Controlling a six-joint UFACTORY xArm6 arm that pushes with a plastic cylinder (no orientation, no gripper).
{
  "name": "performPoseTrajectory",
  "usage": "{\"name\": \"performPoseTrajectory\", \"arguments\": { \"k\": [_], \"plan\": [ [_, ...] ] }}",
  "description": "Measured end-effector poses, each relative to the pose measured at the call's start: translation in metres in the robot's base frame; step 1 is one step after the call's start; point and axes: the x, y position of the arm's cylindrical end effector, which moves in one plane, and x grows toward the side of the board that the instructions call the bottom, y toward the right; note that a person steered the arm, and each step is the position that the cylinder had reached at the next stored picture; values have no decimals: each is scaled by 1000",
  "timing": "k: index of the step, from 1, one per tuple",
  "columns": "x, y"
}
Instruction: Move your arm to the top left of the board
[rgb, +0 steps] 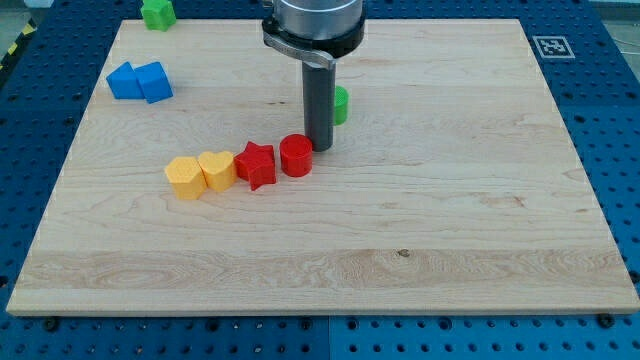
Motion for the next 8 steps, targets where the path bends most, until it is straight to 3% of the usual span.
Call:
{"name": "performPoseTrajectory", "arguments": {
  "k": [3, 4, 6, 8],
  "plan": [
    [4, -31],
    [-18, -31],
    [-125, -32],
    [-219, -77]
  ]
}}
